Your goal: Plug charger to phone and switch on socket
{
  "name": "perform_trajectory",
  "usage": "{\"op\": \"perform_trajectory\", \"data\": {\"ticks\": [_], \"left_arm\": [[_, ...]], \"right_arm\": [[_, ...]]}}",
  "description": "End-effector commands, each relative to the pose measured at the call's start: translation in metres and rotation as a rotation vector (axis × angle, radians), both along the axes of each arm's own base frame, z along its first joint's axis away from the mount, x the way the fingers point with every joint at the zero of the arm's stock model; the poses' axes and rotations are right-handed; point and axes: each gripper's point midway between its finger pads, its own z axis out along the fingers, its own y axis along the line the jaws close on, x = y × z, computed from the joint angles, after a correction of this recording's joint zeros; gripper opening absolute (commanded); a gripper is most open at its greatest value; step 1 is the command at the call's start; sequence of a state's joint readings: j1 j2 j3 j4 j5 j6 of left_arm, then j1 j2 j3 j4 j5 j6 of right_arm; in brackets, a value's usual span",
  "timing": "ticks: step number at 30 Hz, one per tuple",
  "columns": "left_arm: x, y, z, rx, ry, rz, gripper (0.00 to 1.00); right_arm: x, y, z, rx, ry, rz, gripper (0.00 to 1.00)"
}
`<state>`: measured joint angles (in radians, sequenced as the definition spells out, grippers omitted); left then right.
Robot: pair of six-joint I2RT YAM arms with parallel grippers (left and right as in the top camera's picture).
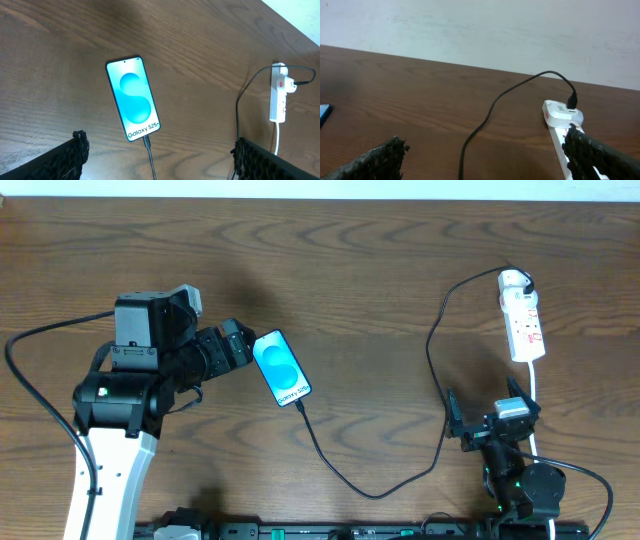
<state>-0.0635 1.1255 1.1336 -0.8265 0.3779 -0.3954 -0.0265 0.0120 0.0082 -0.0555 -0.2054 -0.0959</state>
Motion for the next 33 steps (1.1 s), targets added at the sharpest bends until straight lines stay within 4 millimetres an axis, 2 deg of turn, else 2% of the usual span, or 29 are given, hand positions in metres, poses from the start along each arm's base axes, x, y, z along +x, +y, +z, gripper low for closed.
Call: {"op": "perform_trajectory", "data": {"ticks": [1, 31, 33], "left_arm": [[0.0020, 0.0017, 0.0087, 0.007, -0.027, 0.005, 0.94], [0.0009, 0.0020, 0.0093, 0.008, -0.029, 0.006, 0.94], [0.0001, 0.0077, 0.0111, 0.034, -0.042, 0.027, 0.94]], "right_arm": [[-0.0001, -0.0003, -0.0009, 0.012, 0.003, -0.006, 0.99], [-0.0001, -0.0003, -0.0009, 0.012, 0.003, -0.006, 0.99], [-0.0001, -0.0003, -0.0010, 0.012, 0.003, -0.006, 0.99]]}}
